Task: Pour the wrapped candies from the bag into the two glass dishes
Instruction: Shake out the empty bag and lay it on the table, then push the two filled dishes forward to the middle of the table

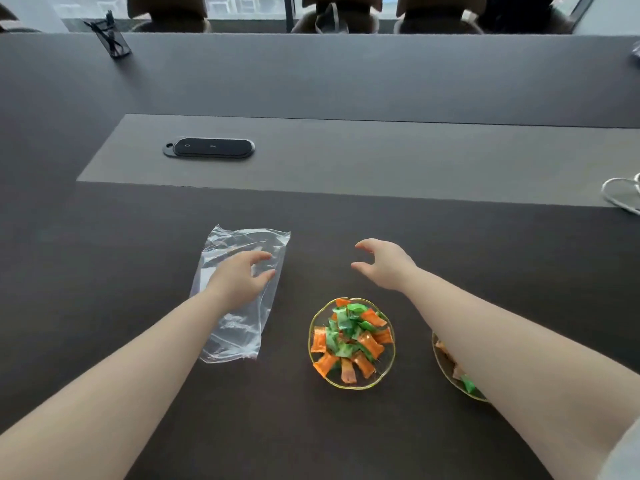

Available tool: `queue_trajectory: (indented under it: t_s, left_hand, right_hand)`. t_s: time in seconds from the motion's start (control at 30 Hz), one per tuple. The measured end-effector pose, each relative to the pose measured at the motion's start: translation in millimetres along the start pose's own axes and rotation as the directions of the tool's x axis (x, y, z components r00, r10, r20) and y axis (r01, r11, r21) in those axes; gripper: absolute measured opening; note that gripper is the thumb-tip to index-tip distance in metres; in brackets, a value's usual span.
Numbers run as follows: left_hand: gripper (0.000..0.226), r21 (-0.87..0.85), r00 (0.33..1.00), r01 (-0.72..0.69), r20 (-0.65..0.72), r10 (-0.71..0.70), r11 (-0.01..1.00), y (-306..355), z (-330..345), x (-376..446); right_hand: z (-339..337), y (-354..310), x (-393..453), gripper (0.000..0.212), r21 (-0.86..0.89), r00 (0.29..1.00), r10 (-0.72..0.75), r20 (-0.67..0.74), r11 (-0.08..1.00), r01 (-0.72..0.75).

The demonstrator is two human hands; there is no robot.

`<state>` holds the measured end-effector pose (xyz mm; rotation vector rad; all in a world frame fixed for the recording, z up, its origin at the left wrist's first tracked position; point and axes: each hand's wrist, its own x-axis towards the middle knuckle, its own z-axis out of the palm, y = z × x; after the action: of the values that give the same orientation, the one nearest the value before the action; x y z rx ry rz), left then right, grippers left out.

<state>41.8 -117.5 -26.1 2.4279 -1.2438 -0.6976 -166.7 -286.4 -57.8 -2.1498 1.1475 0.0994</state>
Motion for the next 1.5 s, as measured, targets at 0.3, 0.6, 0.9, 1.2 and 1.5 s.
queue_trajectory:
  t_s: [0.3, 0.6, 0.9, 1.2, 1.5]
  left_hand:
    - [0.045, 0.055, 0.992, 0.006, 0.123, -0.013, 0.998, 50, 64, -41]
    - [0.057, -0.052, 0.978, 0.172, 0.129, -0.165, 0.984, 59, 118, -61]
    - [0.056, -0.14, 0.876, 0.483, 0.073, -0.477, 0.864, 55, 148, -60]
    - [0.027, -0.491, 0.785, 0.608, 0.254, -0.564, 0.624, 72, 153, -40]
    - [0.017, -0.682, 0.829, 0.521, 0.26, -0.496, 0.513, 122, 136, 27]
  right_hand:
    - [-25, 109, -90, 0.041, -0.014, 0.972, 0.149, -0.179, 0.988, -0.154]
    - [-25, 204, -161, 0.049, 0.261, 0.842, 0.471, -0.265, 0.875, -0.407]
    - [-13, 220, -161, 0.022, 0.576, 0.792, 0.608, 0.06, 0.626, -0.525]
    - [-21, 225, -138, 0.011, 0.681, 0.8, 0.594, 0.082, 0.553, -0.48]
    - [-64, 228, -72, 0.015, 0.867, 0.76, 0.649, 0.027, 0.364, -0.341]
